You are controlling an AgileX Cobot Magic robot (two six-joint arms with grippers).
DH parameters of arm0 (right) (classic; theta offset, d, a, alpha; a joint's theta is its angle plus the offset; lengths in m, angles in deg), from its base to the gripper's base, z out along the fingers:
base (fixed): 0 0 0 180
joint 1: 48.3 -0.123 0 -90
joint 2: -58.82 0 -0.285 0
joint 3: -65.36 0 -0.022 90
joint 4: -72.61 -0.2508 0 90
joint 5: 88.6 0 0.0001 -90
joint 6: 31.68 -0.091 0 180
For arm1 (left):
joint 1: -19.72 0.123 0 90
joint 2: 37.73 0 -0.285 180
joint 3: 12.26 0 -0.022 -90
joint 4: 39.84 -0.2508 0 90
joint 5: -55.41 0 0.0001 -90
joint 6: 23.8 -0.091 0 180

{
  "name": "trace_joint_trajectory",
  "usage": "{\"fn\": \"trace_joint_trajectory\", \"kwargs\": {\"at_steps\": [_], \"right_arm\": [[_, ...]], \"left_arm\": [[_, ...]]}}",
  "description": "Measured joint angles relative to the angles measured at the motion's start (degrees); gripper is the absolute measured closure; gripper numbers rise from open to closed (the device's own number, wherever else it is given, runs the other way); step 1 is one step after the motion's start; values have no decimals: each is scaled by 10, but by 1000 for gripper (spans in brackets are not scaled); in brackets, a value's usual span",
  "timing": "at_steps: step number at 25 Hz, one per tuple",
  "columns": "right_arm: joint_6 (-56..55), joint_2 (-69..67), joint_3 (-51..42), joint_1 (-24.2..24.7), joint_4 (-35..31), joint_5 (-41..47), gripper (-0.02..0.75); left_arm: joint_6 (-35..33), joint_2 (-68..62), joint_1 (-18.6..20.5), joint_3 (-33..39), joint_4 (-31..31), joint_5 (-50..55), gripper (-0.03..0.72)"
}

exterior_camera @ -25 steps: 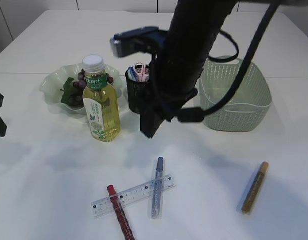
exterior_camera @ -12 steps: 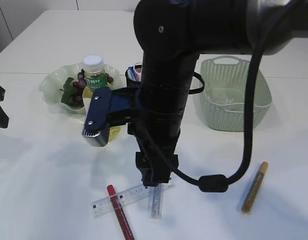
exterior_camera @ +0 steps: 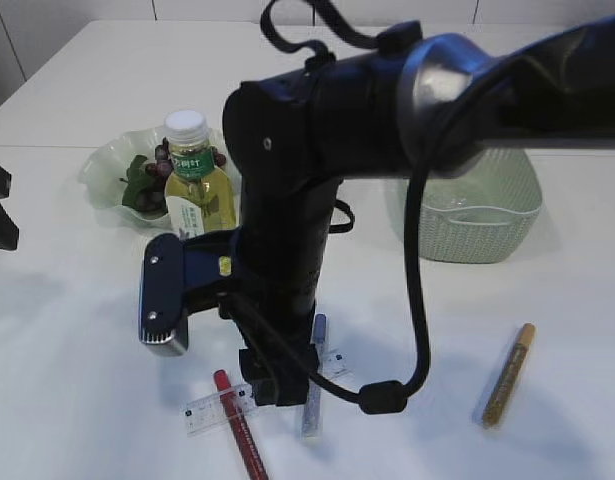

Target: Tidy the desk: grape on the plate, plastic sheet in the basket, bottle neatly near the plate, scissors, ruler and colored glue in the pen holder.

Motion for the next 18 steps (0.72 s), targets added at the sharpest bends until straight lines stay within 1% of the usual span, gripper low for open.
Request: {"fn": "trace_joint_trajectory", "kwargs": {"at_steps": [7, 12, 18], "right_arm": [[1, -42, 0, 0, 29, -36, 260], [1, -64, 0, 0, 46, -43, 260], [2, -75, 0, 0, 52, -62, 260]], "left_arm": [[0, 0, 0, 1, 0, -2, 252], [0, 0, 0, 1, 0, -3, 253], [0, -18, 0, 1, 0, -4, 256]]}}
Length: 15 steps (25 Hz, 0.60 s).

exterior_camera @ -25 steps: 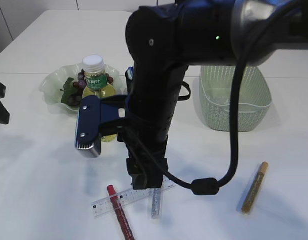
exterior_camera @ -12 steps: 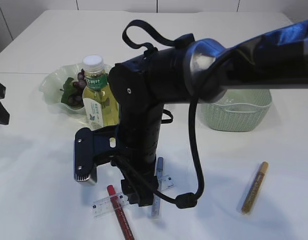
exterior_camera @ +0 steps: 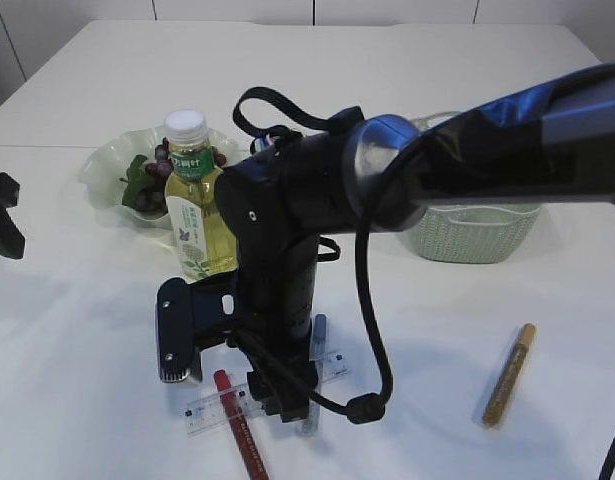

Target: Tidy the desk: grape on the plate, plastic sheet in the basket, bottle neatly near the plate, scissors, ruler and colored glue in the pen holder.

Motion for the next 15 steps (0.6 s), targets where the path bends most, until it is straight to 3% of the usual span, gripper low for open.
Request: {"fn": "trace_joint_trajectory", "kwargs": {"at_steps": [11, 15], "right_arm": [[0, -20, 0, 0, 2, -13, 261], [0, -20, 0, 0, 9, -14, 316]], "left_arm": [[0, -17, 0, 0, 1, -8, 256], [0, -17, 0, 0, 1, -11, 256]]}}
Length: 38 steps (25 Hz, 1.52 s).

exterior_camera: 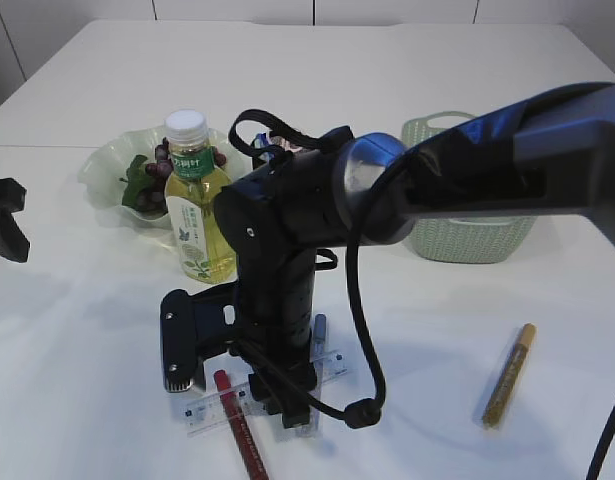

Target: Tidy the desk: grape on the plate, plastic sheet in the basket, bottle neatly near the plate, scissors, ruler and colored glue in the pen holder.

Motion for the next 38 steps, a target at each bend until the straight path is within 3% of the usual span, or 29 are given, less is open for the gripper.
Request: {"fn": "trace_joint_trajectory", "kwargs": {"at_steps": [9, 21, 30, 34, 38], "right_arm": [[1, 0, 0, 0, 4, 0, 437], [1, 0, 0, 0, 5, 6, 447], [0, 28, 19, 33, -73, 15, 447], [2, 53, 22, 70, -115, 16, 447], [30, 70, 22, 128, -203, 19, 447]], "left_arm": [[0, 0, 0, 0, 0, 0, 256], [0, 0, 0, 0, 1, 1, 256], [0, 0, 0, 0, 1, 13, 263], [0, 0, 0, 0, 1, 20, 264], [0, 0, 0, 0, 1, 22, 264]]}}
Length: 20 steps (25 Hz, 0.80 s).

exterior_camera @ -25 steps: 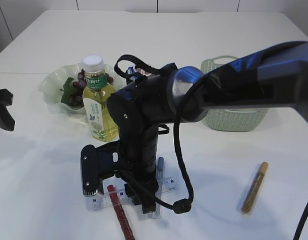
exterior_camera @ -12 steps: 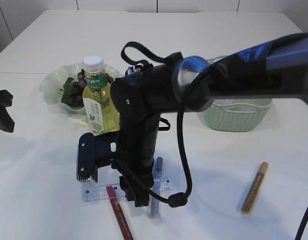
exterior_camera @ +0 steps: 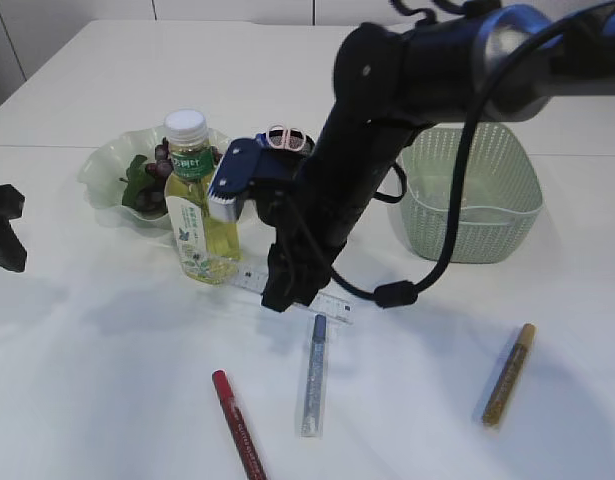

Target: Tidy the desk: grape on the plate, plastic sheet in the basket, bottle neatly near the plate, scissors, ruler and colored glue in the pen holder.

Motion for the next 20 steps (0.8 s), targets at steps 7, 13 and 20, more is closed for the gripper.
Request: {"fn": "trace_joint_trajectory", "kwargs": {"at_steps": [7, 13, 20], "right_arm": [[103, 6, 0, 106, -233, 0, 447], [241, 6, 0, 160, -407, -5, 447], [431, 6, 0, 184, -656, -34, 447]], "left_arm": [[-17, 0, 0, 0, 0, 12, 264], [-55, 0, 0, 0, 0, 25, 265], [-66, 0, 0, 0, 5, 28, 265]]}}
